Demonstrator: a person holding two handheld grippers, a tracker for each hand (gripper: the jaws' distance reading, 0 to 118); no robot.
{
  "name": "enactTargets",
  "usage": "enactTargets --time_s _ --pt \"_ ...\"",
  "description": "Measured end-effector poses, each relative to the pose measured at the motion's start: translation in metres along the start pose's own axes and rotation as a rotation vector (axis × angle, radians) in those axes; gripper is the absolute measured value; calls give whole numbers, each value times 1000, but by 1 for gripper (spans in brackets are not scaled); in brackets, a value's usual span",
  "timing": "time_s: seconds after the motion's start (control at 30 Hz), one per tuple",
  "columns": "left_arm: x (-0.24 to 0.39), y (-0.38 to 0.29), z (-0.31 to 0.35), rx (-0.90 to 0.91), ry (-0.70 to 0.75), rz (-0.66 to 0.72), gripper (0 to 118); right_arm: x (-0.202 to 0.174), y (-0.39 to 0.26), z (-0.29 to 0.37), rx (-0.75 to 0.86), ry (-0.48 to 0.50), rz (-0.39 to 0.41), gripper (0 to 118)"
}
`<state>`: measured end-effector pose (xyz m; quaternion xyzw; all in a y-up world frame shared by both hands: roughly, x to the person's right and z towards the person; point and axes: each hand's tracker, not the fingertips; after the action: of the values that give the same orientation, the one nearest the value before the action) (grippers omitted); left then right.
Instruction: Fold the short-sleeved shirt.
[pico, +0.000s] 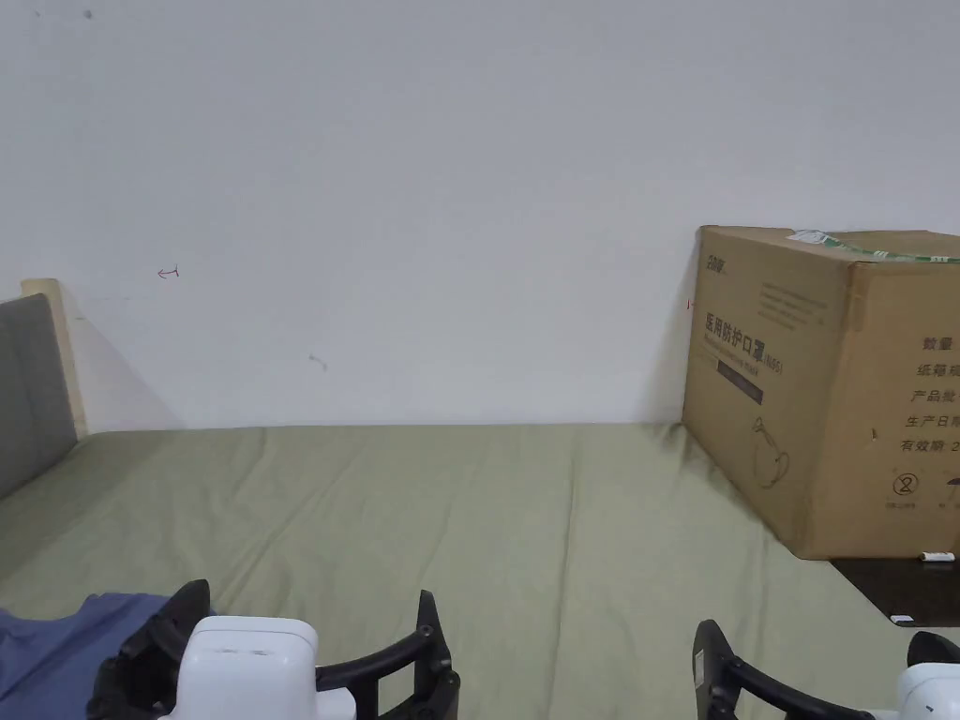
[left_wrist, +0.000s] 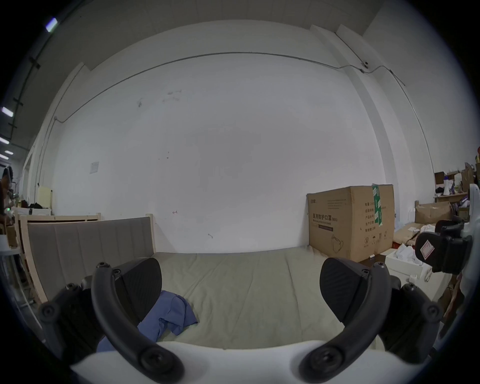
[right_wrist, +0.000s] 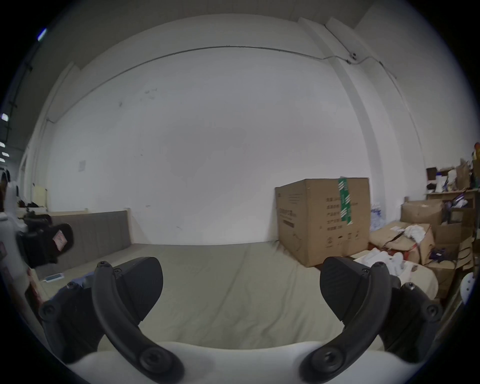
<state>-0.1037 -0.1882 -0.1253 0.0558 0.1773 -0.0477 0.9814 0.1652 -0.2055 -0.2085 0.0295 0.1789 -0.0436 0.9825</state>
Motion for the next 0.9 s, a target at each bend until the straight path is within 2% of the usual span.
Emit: enactTargets --time_s 0.07,0.1,0.13,0.17,0.2,0.23,0.33,0.43,0.57,0.7,0.77,0.9 --pt "0 1 0 -35 -20 -8 116 -1 0 0 -1 -2 17 116" --pt "-1 2 0 -57 -41 -4 105 0 0 0 3 4 23 109" --pt "-3 2 2 -41 -72 31 62 1 0 1 11 18 24 79" --pt "-5 3 2 -43 -73 63 15 2 2 2 13 25 15 35" --pt "-6 2 -1 -62 -53 64 0 2 6 -1 -1 20 14 1" --pt "-6 -1 -3 -64 -19 74 0 2 9 -1 -11 4 19 1" --pt "-8 -5 -11 -78 -42 61 0 8 13 -3 -8 3 -21 1" --pt "-7 -11 -16 -87 -40 51 0 11 11 -8 -22 -16 -24 1" --pt "-10 -14 -17 -85 -22 61 0 18 12 -17 -57 -17 -96 1" --pt "-37 -14 -13 -98 36 74 0 7 10 -34 -82 -12 -107 1" --pt "-59 -13 -5 -99 108 54 0 -11 10 -48 -106 44 -84 1" --pt "-122 -11 26 -130 305 34 0 -77 2 -72 -132 252 -54 1"
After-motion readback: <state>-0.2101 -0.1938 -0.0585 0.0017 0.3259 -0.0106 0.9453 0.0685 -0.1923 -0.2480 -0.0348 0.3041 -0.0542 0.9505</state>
